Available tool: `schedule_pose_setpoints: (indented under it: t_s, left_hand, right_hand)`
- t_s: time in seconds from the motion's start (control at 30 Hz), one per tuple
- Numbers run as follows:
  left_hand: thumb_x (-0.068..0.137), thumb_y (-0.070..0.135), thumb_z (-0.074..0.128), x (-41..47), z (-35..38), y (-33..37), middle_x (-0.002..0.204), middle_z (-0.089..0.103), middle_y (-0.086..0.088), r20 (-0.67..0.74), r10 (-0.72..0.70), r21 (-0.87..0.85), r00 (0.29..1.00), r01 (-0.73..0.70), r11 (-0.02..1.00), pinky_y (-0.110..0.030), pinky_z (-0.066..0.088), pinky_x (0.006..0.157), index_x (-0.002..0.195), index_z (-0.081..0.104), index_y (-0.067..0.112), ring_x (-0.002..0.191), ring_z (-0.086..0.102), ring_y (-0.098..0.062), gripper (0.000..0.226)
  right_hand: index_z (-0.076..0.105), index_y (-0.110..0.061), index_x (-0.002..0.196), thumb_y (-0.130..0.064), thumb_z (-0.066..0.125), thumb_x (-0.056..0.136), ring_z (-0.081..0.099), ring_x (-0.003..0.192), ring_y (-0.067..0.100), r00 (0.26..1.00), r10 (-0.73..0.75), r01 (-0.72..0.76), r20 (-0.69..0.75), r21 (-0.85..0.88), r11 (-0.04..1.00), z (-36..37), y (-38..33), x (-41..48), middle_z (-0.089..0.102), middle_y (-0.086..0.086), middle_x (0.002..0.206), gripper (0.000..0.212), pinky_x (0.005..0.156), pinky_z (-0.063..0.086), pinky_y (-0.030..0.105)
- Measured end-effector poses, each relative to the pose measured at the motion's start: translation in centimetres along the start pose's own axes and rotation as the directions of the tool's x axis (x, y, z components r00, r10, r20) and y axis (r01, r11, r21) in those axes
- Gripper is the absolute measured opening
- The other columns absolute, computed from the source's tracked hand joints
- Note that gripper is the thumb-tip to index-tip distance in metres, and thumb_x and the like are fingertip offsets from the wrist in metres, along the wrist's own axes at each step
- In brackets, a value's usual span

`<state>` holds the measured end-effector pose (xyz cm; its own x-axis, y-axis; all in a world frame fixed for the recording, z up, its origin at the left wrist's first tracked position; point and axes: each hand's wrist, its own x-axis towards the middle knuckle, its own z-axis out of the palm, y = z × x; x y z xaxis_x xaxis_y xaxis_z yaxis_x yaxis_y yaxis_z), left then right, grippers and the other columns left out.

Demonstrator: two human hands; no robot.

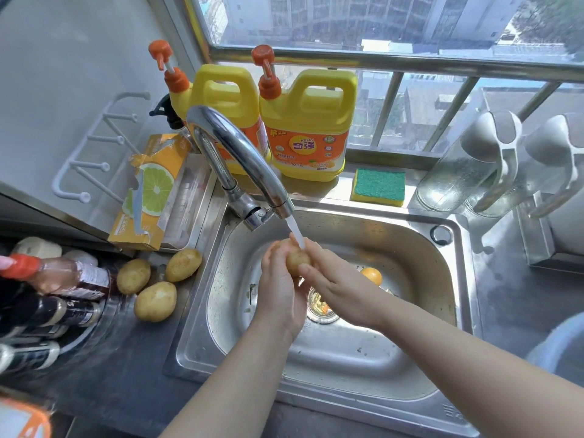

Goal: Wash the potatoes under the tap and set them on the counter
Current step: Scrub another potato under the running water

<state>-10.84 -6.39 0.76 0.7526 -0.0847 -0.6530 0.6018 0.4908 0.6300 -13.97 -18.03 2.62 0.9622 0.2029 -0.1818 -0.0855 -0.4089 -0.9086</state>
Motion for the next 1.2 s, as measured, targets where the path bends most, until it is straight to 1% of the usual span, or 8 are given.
schedule_pose_setpoints:
  t_s: [0.3,0.43,0.53,0.73,0.83,0.97,1.03,1.2]
  left_hand:
    - [0.104,0.038,0.04,-0.6,0.9,0.0,0.129,0.066,-0.013,-0.084,0.104,0.061,0.991,-0.1,0.993,-0.034,0.058,0.08,0.133,0.055,0.026,0.113,0.068,-0.028,0.035]
    - [0.103,0.042,0.036,-0.6,0.8,-0.5,0.127,0.067,-0.011,-0.061,0.173,0.165,0.983,-0.161,0.973,-0.037,0.054,0.082,0.128,0.056,0.029,0.114,0.067,-0.026,0.035]
    - [0.096,0.051,0.038,-1.3,0.9,-0.7,0.127,0.066,-0.004,-0.021,0.247,0.301,0.969,-0.229,0.926,-0.041,0.053,0.082,0.119,0.058,0.038,0.115,0.065,-0.025,0.033]
    - [0.108,0.036,0.035,-3.0,0.5,-1.1,0.135,0.057,0.007,0.194,0.32,0.515,0.927,-0.374,0.771,-0.026,0.046,0.102,0.138,0.049,0.036,0.122,0.056,-0.005,0.033]
    - [0.106,0.045,0.035,-2.5,-0.4,-1.0,0.141,0.052,0.005,0.211,0.294,0.502,0.932,-0.361,0.786,-0.025,0.042,0.106,0.136,0.047,0.044,0.128,0.052,-0.005,0.033]
    - [0.106,0.045,0.034,-2.0,-0.1,0.0,0.133,0.064,-0.005,0.125,0.128,0.211,0.984,-0.153,0.965,-0.041,0.051,0.086,0.135,0.051,0.038,0.112,0.067,-0.022,0.035]
    - [0.107,0.041,0.032,-2.2,0.3,0.3,0.127,0.066,-0.007,0.154,0.089,0.15,0.984,-0.113,0.982,-0.038,0.057,0.077,0.137,0.05,0.033,0.1,0.071,-0.019,0.036]
    - [0.106,0.039,0.032,-2.6,0.6,-0.1,0.132,0.063,-0.005,0.189,0.174,0.204,0.966,-0.212,0.956,-0.025,0.056,0.078,0.139,0.048,0.029,0.11,0.067,-0.011,0.038]
  right_hand:
    - [0.016,-0.03,0.16,-0.057,0.04,0.095,0.049,0.129,0.013,0.987,0.158,-0.157,0.013,0.185,0.97,1.6,-0.6,0.6,0.041,-0.009,0.153,0.074,0.106,0.044,0.039]
    - [0.033,-0.019,0.151,-0.057,0.048,0.096,0.051,0.075,-0.001,0.958,0.284,-0.274,0.032,0.381,0.883,1.5,-1.1,1.4,0.051,-0.009,0.102,0.068,0.066,0.039,0.018]
    - [0.049,0.0,0.126,-0.041,0.045,0.104,0.036,0.048,0.008,0.943,0.331,-0.301,0.034,0.509,0.806,0.9,-1.6,1.7,0.039,0.009,0.075,0.047,0.046,0.028,0.023]
    - [0.069,-0.023,0.117,-0.07,0.039,0.095,0.055,0.087,0.026,0.779,0.591,-0.543,0.21,0.698,0.467,1.0,-0.2,2.1,0.072,0.015,0.107,0.06,0.067,0.044,0.032]
    - [0.065,-0.017,0.125,-0.06,0.04,0.101,0.053,0.076,0.02,0.841,0.504,-0.494,0.195,0.654,0.572,0.3,-0.4,1.4,0.07,0.012,0.103,0.054,0.056,0.043,0.026]
    - [0.04,-0.028,0.143,-0.049,0.047,0.101,0.063,0.092,0.017,0.953,0.298,-0.292,0.051,0.414,0.862,0.4,-0.6,1.0,0.062,0.003,0.116,0.048,0.077,0.055,0.036]
    - [0.031,-0.036,0.147,-0.062,0.051,0.089,0.064,0.111,0.022,0.958,0.284,-0.278,0.039,0.37,0.886,0.7,-0.8,0.9,0.06,0.002,0.128,0.066,0.092,0.055,0.044]
    - [0.046,-0.023,0.13,-0.045,0.056,0.1,0.063,0.093,0.008,0.942,0.324,-0.22,-0.087,0.569,0.792,1.4,-1.6,1.2,0.064,-0.001,0.11,0.039,0.074,0.05,0.023]
